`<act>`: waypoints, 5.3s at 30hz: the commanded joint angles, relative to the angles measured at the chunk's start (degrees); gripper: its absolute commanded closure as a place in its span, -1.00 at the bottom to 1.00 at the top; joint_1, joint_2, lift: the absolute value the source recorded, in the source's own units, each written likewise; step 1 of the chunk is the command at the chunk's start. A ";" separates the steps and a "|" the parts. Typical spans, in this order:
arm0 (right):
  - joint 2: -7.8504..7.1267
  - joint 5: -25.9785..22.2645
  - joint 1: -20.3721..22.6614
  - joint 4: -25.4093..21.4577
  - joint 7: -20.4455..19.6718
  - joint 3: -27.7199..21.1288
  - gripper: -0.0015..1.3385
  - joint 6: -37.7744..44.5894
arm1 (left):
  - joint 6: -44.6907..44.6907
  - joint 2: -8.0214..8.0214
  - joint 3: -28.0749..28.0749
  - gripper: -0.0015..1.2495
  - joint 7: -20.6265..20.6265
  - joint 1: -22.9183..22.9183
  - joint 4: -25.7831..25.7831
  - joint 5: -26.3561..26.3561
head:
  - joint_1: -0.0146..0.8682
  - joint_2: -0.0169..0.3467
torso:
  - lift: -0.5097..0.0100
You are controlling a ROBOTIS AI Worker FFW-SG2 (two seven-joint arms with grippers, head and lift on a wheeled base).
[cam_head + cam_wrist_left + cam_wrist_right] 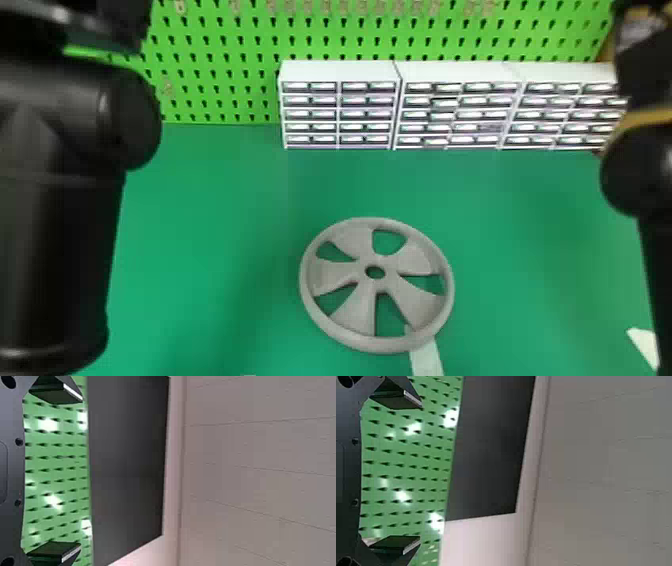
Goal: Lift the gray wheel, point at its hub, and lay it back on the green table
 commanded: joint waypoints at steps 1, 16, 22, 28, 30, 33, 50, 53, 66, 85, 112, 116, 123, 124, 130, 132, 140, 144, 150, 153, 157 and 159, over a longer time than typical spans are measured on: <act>-0.96 0.32 -4.17 -0.50 0.00 0.47 -0.84 -0.60 | -2.84 0.26 -0.38 -1.00 0.63 -3.16 -0.13 -0.33 | 0.60 -0.65 | 0.60; -4.13 3.04 -14.98 -4.01 -1.41 -0.23 -0.84 -1.66 | -6.18 1.14 2.43 -1.00 3.18 -7.47 -5.22 -3.58 | 0.60 -0.65 | 0.60; -4.83 3.92 -16.82 -5.24 -2.46 -0.32 -0.84 -1.92 | -6.18 2.19 3.48 -1.00 3.44 -8.87 -7.42 -4.02 | 0.60 -0.65 | 0.60; -4.92 4.53 -17.88 -6.39 -2.73 -0.23 -0.84 -2.45 | -6.62 2.46 4.10 -1.00 4.14 -9.05 -8.74 -4.63 | 0.60 -0.65 | 0.60; -5.00 4.62 -17.97 -6.83 -2.82 -0.23 -0.84 -2.54 | -6.80 2.46 4.45 -1.00 4.23 -8.87 -9.18 -4.63 | 0.60 -0.65 | 0.60; -5.09 4.80 -17.70 -7.18 -2.99 -0.14 -0.84 -2.80 | -7.24 2.54 4.54 -1.00 4.41 -8.70 -9.35 -4.55 | 0.60 -0.65 | 0.60; -5.00 5.32 -17.70 -7.09 -4.13 0.74 -0.84 -2.89 | -7.68 2.63 3.48 -1.00 4.76 -8.96 -9.35 -4.46 | 0.60 -0.65 | 0.60; -5.00 5.41 -17.61 -7.09 -4.13 0.82 -0.84 -2.89 | -7.76 2.72 3.31 -1.00 4.85 -8.96 -9.35 -4.46 | 0.60 -0.65 | 0.60; -4.74 5.41 -17.44 -7.00 -4.40 1.09 -0.84 -2.80 | -7.94 2.72 2.96 -1.00 5.37 -8.78 -9.35 -4.55 | 0.60 -0.65 | 0.60; -4.13 5.85 -17.17 -6.04 -4.75 2.49 -0.84 -2.80 | -7.94 2.63 1.11 -1.00 6.87 -8.43 -8.56 -5.69 | 0.60 -0.65 | 0.60; -3.42 6.38 -14.45 -2.70 -5.36 2.93 -0.84 -0.96 | -7.41 2.63 0.05 -1.00 8.27 -6.15 -4.08 -5.07 | 0.60 -0.65 | 0.60; -3.07 6.03 -12.69 -1.20 -5.36 2.84 -0.84 -0.43 | -6.80 2.54 0.05 -1.00 8.89 -4.57 -1.97 -5.51 | 0.60 -0.65 | 0.60; -2.10 5.59 -9.09 0.47 -5.36 2.49 -0.84 0.54 | -5.30 2.28 0.49 -1.00 9.24 -1.14 0.49 -5.78 | 0.60 -0.65 | 0.60; -1.93 5.59 -8.39 0.91 -5.36 2.41 -0.84 0.80 | -5.22 2.11 0.58 -1.00 9.24 -0.52 0.84 -5.69 | 0.60 -0.65 | 0.60; -1.14 4.36 -5.48 2.84 -5.36 1.97 -0.84 2.03 | -4.51 1.67 0.93 -1.00 9.24 2.20 2.42 -5.34 | 0.60 -0.65 | 0.60; -0.87 4.36 -4.43 3.28 -5.36 1.97 -0.84 2.65 | -4.42 1.31 1.29 -1.00 9.24 3.26 2.95 -5.78 | 0.60 -0.65 | 0.60; 0.18 4.18 0.14 4.34 -5.36 1.88 -0.84 5.02 | -2.49 0.17 2.08 -1.00 9.24 7.30 4.44 -6.30 | 0.60 -0.65 | 0.60; 0.71 4.09 2.25 4.86 -5.36 1.70 -0.84 5.81 | -1.79 -0.18 2.69 -1.00 9.24 9.76 5.15 -6.74 | 0.60 -0.65 | 0.60; 1.59 3.66 5.59 5.30 -5.36 1.35 -0.84 6.78 | -0.12 -1.15 4.36 -1.00 9.24 13.80 5.67 -6.30 | 0.60 -0.65 | 0.60; 1.76 3.57 6.82 5.74 -5.36 1.44 -0.84 7.39 | -0.03 -1.59 5.50 -1.00 9.24 16.18 6.29 -5.34 | 0.60 -0.65 | 0.60; 2.38 3.13 8.49 6.36 -5.36 1.00 -0.84 8.10 | 0.32 -2.11 6.47 -1.00 9.24 18.64 7.17 -4.72 | 0.60 -0.65 | 0.60; 2.64 3.04 9.37 6.36 -5.36 0.82 -0.84 8.54 | 0.50 -2.11 6.56 -1.00 9.15 19.52 7.52 -4.28 | 0.60 -0.65 | 0.60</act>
